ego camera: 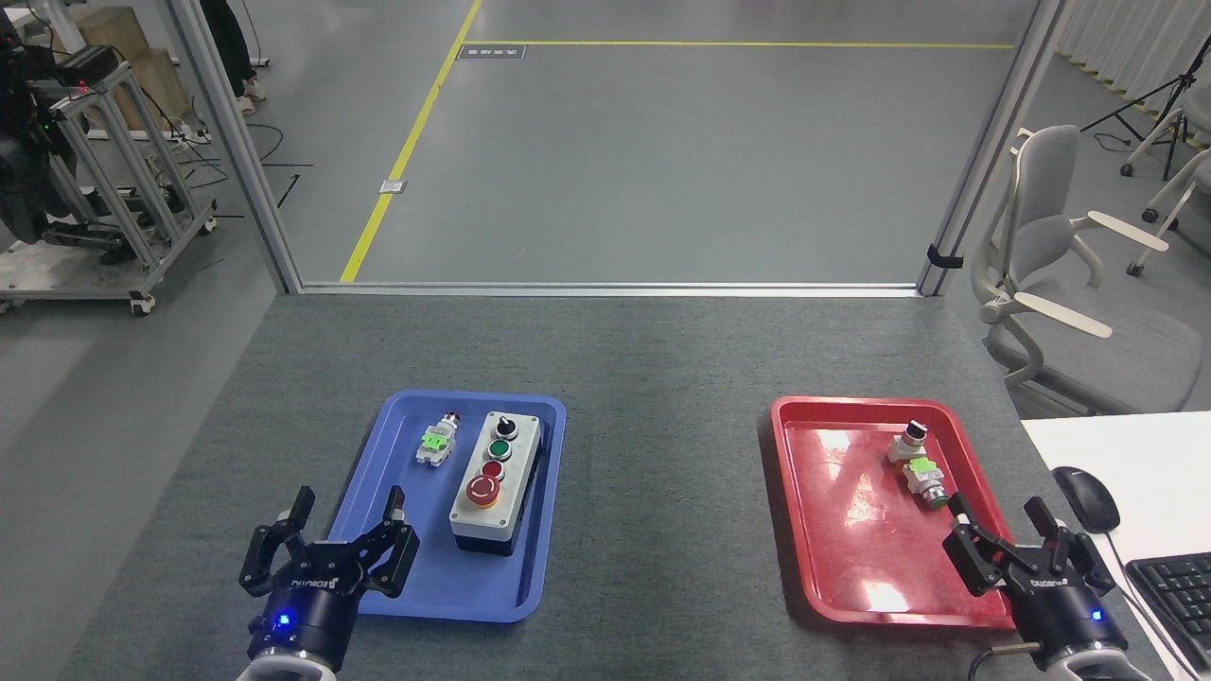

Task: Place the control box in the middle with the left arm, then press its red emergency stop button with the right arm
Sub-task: 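Move the left gripper forward toward the gray control box on the blue tray, then lower the left gripper and close it on the control box's near end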

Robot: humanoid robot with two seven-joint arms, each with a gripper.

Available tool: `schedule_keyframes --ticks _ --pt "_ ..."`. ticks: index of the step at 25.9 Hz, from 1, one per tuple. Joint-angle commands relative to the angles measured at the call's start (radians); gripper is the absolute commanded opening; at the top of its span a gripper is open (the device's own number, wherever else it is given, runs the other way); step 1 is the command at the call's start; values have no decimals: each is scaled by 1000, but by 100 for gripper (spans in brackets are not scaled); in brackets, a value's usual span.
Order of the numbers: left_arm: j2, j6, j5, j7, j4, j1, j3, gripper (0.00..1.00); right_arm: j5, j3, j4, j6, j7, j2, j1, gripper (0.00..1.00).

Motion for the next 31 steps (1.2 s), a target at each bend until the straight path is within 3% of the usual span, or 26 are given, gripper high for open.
schedule_keyframes --ticks 1,8,13,31 --pt "6 -47 10 0 1 -4 0 99 -1 0 0 0 -1 1 0 100" --pt "5 -52 -16 0 6 -2 -3 99 1 -3 0 -2 -1 -1 0 100" --pt "0 7 -188 38 21 2 -21 97 -1 -7 0 -6 -1 2 0 100" --pt "-48 17 -188 92 247 -68 -123 98 -1 -10 -2 -8 -6 11 0 100"
